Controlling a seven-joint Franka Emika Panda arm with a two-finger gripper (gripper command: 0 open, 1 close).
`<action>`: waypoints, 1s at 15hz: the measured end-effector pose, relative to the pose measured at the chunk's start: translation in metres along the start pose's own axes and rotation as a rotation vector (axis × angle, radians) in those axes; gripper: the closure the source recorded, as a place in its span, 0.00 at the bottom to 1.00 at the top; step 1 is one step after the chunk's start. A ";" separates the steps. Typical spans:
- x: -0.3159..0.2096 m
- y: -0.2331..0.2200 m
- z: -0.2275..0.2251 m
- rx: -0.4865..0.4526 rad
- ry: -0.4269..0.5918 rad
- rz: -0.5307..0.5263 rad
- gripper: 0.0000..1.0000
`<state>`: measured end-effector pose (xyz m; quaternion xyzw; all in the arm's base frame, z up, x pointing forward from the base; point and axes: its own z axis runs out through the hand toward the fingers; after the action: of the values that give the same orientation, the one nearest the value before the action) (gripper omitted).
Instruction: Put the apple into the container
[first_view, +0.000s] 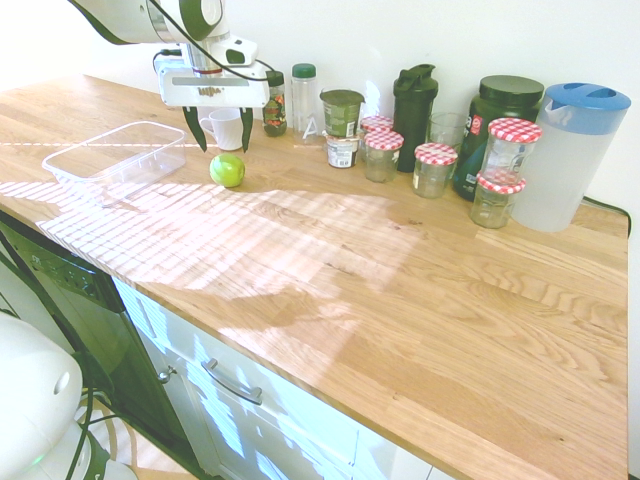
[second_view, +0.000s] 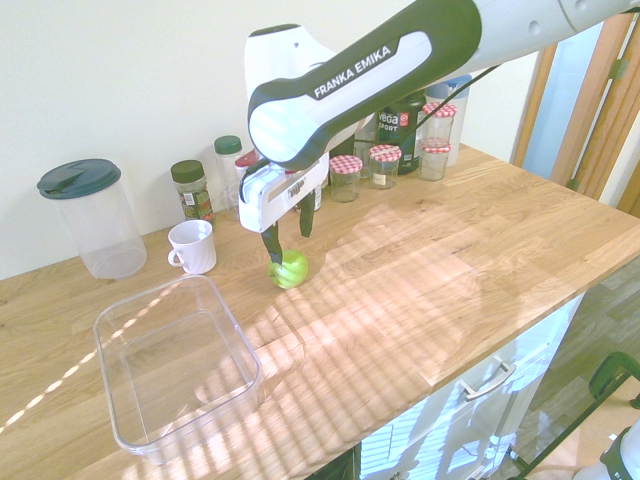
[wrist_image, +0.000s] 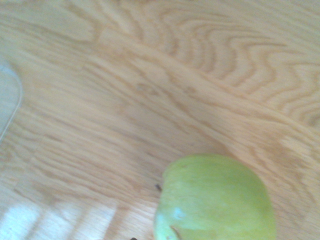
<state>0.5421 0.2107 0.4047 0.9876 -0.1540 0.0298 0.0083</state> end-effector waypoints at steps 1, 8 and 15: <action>-0.003 -0.006 0.006 -0.019 0.003 -0.023 0.00; -0.004 -0.017 0.044 -0.084 0.035 -0.027 1.00; -0.002 -0.017 0.058 -0.088 0.030 0.007 1.00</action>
<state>0.5481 0.2256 0.3463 0.9852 -0.1585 0.0381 0.0538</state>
